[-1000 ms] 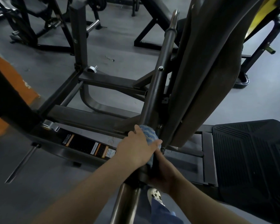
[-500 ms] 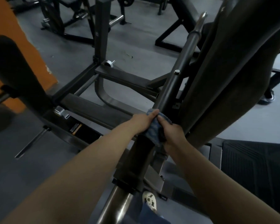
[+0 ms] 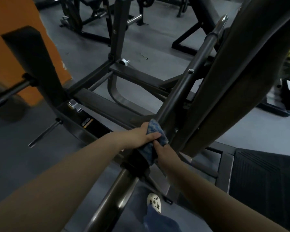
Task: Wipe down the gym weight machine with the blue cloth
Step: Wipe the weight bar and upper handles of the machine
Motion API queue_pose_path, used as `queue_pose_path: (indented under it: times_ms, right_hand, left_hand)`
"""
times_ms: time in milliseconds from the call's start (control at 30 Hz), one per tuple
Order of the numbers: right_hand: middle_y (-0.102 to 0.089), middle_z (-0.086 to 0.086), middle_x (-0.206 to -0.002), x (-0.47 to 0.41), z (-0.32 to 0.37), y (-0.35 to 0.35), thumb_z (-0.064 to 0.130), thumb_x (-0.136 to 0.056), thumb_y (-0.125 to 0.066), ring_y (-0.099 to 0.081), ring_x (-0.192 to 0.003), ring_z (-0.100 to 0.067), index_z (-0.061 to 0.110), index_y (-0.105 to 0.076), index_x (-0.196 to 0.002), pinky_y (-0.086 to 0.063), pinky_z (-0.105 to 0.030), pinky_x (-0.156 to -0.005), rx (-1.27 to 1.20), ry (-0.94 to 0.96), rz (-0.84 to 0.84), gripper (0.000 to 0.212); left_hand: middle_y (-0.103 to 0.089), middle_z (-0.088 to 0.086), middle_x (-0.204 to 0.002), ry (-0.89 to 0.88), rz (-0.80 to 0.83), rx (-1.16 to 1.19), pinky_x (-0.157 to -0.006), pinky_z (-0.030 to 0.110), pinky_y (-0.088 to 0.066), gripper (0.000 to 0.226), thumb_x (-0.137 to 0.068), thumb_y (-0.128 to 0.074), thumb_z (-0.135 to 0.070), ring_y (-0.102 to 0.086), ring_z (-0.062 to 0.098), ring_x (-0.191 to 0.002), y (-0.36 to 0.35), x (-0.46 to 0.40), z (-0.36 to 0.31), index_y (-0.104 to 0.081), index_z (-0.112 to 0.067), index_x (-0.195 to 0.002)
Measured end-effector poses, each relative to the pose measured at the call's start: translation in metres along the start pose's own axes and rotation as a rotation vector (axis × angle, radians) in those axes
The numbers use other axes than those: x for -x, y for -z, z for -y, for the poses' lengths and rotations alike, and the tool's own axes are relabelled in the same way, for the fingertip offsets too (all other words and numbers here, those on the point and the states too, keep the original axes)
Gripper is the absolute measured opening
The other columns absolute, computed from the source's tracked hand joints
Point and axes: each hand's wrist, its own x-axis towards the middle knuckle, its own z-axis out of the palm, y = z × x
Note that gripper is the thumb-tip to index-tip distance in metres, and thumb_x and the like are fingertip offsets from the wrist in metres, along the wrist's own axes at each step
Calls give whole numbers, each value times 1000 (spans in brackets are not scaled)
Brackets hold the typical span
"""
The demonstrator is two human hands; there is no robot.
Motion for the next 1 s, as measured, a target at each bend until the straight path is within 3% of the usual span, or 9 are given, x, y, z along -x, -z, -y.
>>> queue_pose_path:
  times_ms: [133, 233, 300, 400, 533, 633, 800, 900, 1000]
  right_hand:
    - [-58, -22, -121, 28, -21, -21, 51, -95, -41, -56, -111, -36, -3, -50, -127, -47, -40, -95, 42, -23, 39, 64]
    - [-55, -2, -82, 42, -21, -32, 39, -99, -38, -54, -70, -12, 7, -52, -118, -47, -10, -53, -109, -66, 8, 40]
    - [-55, 3, -76, 46, -21, -33, 33, -100, -41, -51, -64, -7, 8, -54, -119, -41, -9, -40, -249, -75, 3, 34]
    - [-62, 4, -82, 53, -27, -35, 34, -97, -49, -56, -68, -8, 15, -58, -110, -43, -14, -46, -376, -83, -12, 24]
    - [-60, -8, -83, 55, -37, -33, 18, -97, -49, -57, -70, -17, 5, -58, -98, -46, -24, -57, -430, -39, -115, 16]
    - [-56, -13, -77, 56, -38, -21, 6, -96, -48, -55, -68, -20, 4, -54, -88, -48, -28, -63, -491, -34, -164, 10]
    - [-61, -9, -79, 75, -23, -4, 6, -94, -50, -59, -73, -17, 5, -58, -86, -52, -29, -75, -546, 106, -115, 11]
    - [-64, -8, -85, 89, -22, -11, 9, -91, -55, -62, -80, -17, 8, -61, -84, -54, -27, -75, -392, 212, -121, 9]
    - [-57, -1, -106, 89, -25, -27, 15, -91, -56, -57, -95, -13, 20, -64, -83, -52, -19, -75, -71, 341, -126, 11]
  left_hand:
    - [-38, 7, -145, -22, 73, 25, -105, 28, -29, 57, -99, -28, -46, -40, 24, -130, -6, 25, 25, -20, -16, -146]
    - [-42, 8, -143, -52, 57, 190, -107, 30, -32, 46, -102, -25, -35, -43, 24, -128, -10, 42, 33, -29, -14, -144]
    - [-48, 9, -136, -52, 35, 312, -93, 27, -46, 41, -102, -27, -32, -51, 22, -115, -11, 49, 35, -36, -16, -139]
    - [-58, 3, -114, 25, 28, 495, -63, 15, -48, 29, -102, -31, -30, -54, 12, -89, -11, 54, 46, -48, -17, -121]
    - [-66, 6, -96, 77, 78, 866, -77, 29, -53, 26, -99, -41, -23, -61, 17, -85, -13, 57, 72, -56, -10, -116]
    - [-65, 4, -93, 39, 16, 795, -80, 30, -50, 23, -98, -43, -28, -61, 15, -84, -15, 57, 73, -58, -12, -106]
    - [-41, 0, -67, -89, 32, 616, -45, 9, -32, 26, -101, -32, -26, -42, -1, -47, -28, 63, 50, -46, -17, -82]
    - [-41, -5, -67, -58, -96, 533, -44, 3, -34, 33, -101, -26, -36, -39, 0, -58, -31, 61, 42, -46, -20, -81]
    - [-59, 1, -80, 84, -83, 682, -62, 20, -44, 54, -94, -25, -58, -55, 11, -74, -27, 62, 42, -57, -17, -84]
